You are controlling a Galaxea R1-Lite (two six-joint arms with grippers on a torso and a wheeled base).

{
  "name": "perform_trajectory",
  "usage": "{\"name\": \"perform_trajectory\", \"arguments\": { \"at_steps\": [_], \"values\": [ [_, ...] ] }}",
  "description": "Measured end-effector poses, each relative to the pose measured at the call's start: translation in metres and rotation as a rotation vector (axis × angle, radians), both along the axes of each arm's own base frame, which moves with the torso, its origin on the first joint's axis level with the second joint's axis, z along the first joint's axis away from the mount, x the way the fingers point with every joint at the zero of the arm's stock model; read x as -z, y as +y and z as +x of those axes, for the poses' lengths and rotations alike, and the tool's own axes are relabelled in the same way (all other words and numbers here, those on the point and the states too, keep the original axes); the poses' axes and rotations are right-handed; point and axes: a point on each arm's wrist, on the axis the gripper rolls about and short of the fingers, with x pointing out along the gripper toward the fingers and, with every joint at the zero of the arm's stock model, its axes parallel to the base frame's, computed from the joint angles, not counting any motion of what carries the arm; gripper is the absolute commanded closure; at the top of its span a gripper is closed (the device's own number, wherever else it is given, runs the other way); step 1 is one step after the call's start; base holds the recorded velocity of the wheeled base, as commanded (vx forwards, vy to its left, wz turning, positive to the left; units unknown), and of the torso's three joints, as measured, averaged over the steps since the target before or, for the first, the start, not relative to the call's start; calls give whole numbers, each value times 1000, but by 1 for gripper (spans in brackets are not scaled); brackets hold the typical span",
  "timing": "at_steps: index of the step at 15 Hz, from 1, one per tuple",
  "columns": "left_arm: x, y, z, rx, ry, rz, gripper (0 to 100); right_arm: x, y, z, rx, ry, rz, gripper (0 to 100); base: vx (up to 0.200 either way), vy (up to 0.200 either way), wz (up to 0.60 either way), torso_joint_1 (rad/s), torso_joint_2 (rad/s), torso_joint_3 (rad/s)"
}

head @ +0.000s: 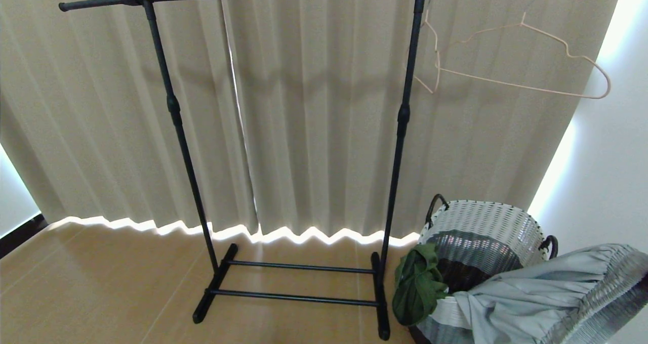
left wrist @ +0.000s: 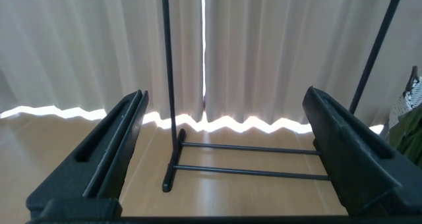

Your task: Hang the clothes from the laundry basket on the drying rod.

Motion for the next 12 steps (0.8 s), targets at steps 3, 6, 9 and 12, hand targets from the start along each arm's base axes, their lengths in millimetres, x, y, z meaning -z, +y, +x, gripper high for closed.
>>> {"name": "perform_trajectory", "arguments": {
  "at_steps": [3, 6, 9, 12],
  "values": [
    [0, 0, 0, -1, 1, 0, 0, 0, 0, 0, -1, 1, 0, 100, 0, 200, 0, 12, 6, 1],
    [0, 0, 0, 0, 1, 0, 0, 0, 0, 0, -1, 0, 0, 100, 0, 200, 0, 2, -2, 1],
    [0, 0, 0, 0, 0, 0, 0, 3, 0, -1, -1, 10, -1, 100, 0, 133, 0, 3, 6, 0],
    [0, 0, 0, -1, 1, 1, 0, 3, 0, -1, 1, 11, -1, 100, 0, 0, 0, 0, 0, 0]
  ]
}}
